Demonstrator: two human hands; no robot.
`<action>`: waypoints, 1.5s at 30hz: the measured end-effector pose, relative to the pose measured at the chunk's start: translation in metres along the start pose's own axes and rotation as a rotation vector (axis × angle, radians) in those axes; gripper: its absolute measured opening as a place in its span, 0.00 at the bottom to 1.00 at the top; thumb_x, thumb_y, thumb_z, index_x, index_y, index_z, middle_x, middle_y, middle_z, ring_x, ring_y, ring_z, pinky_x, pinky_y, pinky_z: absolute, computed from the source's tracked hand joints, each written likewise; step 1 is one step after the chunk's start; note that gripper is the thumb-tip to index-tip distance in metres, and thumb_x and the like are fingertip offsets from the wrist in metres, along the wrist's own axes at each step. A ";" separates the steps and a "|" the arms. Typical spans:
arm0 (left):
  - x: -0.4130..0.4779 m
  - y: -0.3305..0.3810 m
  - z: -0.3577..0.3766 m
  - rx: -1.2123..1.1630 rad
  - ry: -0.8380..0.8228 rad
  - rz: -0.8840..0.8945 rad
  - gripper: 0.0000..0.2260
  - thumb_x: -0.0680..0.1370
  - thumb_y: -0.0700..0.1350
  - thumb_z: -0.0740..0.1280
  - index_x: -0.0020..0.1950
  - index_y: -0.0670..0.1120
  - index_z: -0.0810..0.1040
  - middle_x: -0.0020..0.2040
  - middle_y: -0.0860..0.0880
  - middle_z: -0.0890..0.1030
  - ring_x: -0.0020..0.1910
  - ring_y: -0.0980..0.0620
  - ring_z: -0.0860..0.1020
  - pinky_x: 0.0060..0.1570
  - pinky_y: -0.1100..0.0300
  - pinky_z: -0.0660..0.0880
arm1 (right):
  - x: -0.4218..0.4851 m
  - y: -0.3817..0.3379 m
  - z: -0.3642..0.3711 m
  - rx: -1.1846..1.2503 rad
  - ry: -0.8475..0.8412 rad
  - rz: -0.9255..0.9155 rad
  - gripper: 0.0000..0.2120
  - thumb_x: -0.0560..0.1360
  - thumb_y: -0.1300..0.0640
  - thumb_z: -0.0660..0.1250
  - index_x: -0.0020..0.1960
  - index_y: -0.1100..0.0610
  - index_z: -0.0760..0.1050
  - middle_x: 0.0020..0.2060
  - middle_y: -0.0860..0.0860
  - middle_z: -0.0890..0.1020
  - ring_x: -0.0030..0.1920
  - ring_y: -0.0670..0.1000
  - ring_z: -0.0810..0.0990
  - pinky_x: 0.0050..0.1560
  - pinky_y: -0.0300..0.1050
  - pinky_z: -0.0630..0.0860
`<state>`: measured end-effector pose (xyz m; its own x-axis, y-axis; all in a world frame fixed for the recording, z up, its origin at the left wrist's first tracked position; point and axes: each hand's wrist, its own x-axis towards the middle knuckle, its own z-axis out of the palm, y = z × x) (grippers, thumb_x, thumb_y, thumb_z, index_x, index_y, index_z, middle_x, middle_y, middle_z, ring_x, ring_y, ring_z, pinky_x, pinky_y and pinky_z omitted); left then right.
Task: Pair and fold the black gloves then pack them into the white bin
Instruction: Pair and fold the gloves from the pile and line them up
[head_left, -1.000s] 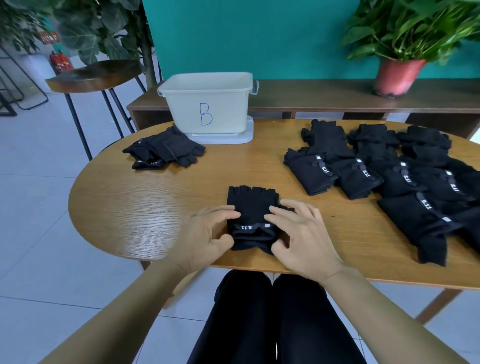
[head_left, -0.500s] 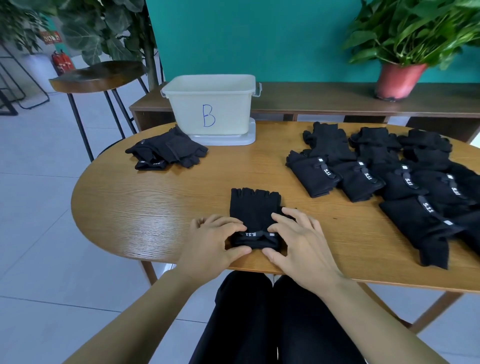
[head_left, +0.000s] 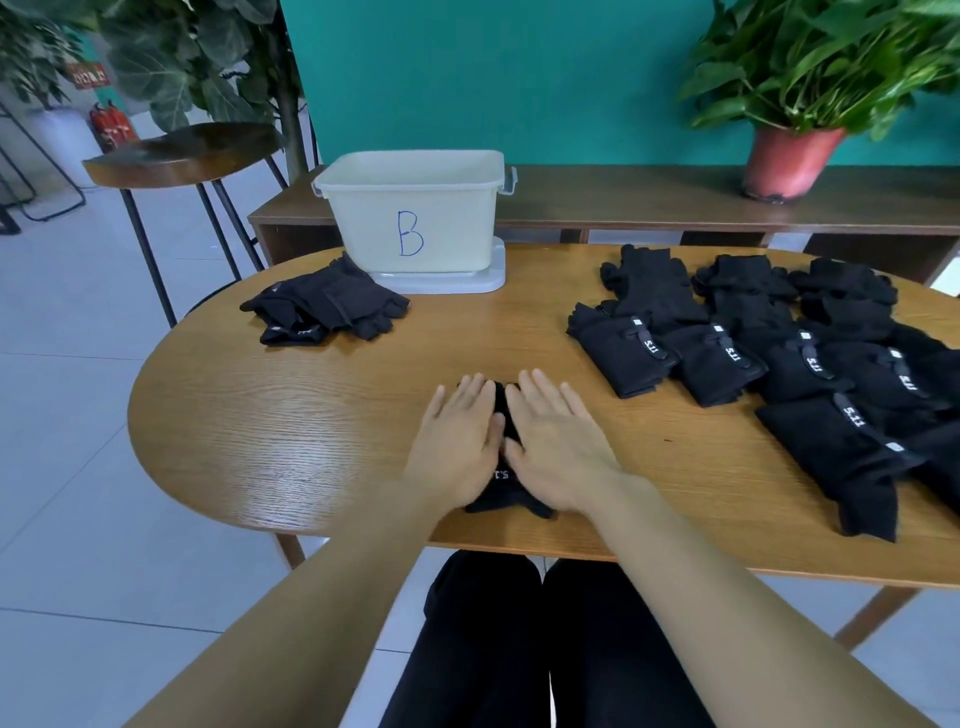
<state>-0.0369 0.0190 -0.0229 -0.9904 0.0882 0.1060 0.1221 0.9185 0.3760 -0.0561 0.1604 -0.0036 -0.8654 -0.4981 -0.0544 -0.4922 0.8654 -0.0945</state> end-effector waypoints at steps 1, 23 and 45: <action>0.000 -0.002 0.008 0.040 -0.059 -0.003 0.24 0.86 0.51 0.44 0.81 0.44 0.49 0.81 0.47 0.48 0.80 0.53 0.44 0.77 0.56 0.38 | 0.001 0.001 0.007 -0.014 -0.060 -0.002 0.29 0.84 0.48 0.44 0.80 0.57 0.39 0.79 0.53 0.39 0.78 0.50 0.35 0.78 0.50 0.37; -0.049 -0.033 -0.021 0.171 0.075 0.059 0.38 0.77 0.66 0.34 0.81 0.48 0.54 0.80 0.52 0.56 0.79 0.57 0.51 0.76 0.52 0.36 | -0.044 0.039 0.015 0.264 0.163 0.037 0.38 0.77 0.33 0.33 0.80 0.53 0.39 0.79 0.46 0.43 0.77 0.41 0.36 0.77 0.48 0.35; -0.058 -0.012 -0.025 -0.086 0.038 0.245 0.21 0.68 0.62 0.63 0.57 0.57 0.80 0.56 0.65 0.78 0.61 0.67 0.71 0.71 0.57 0.58 | -0.063 0.031 0.035 0.325 0.409 -0.131 0.20 0.71 0.64 0.68 0.63 0.58 0.77 0.63 0.52 0.80 0.68 0.51 0.75 0.74 0.48 0.63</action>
<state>0.0211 -0.0063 -0.0109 -0.9278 0.2876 0.2378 0.3644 0.8354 0.4114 -0.0138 0.2162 -0.0376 -0.7968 -0.4825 0.3638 -0.5999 0.7038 -0.3805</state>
